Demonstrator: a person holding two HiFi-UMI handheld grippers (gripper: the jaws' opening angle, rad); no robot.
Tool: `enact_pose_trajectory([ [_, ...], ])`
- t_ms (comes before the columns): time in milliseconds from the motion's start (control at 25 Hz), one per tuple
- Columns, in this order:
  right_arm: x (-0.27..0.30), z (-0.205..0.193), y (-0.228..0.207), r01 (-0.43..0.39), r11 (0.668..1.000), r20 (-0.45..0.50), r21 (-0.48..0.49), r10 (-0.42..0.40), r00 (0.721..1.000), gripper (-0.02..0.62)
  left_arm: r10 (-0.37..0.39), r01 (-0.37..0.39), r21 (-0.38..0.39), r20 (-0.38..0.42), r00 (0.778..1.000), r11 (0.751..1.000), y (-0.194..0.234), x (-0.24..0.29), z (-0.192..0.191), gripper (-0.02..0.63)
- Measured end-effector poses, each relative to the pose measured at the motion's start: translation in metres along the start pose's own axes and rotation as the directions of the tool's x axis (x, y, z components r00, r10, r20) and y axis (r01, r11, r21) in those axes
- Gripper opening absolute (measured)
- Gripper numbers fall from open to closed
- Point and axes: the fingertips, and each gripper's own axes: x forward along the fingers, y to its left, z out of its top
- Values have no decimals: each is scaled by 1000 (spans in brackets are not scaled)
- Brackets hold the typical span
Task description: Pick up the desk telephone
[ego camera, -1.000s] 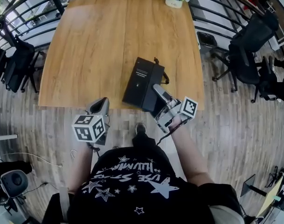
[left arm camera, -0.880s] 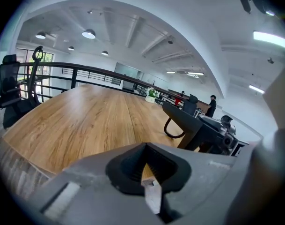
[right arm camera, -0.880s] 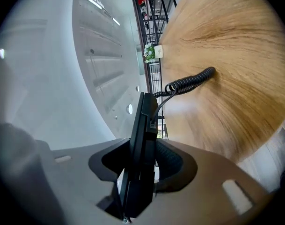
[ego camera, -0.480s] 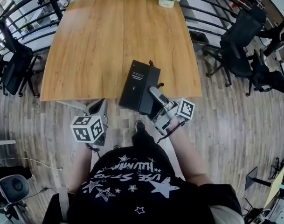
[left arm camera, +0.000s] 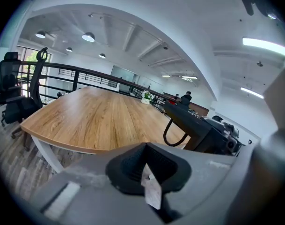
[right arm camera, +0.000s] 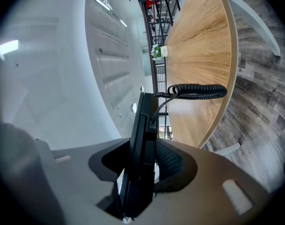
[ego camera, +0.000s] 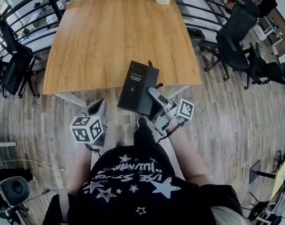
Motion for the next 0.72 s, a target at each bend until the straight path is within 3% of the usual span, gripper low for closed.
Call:
enact_pose_trajectory([
  [720,-31,-88,-4,13,999,35,-31,-12,999,170,-59,60,29,-34,998,998,7,-66,-44,0],
])
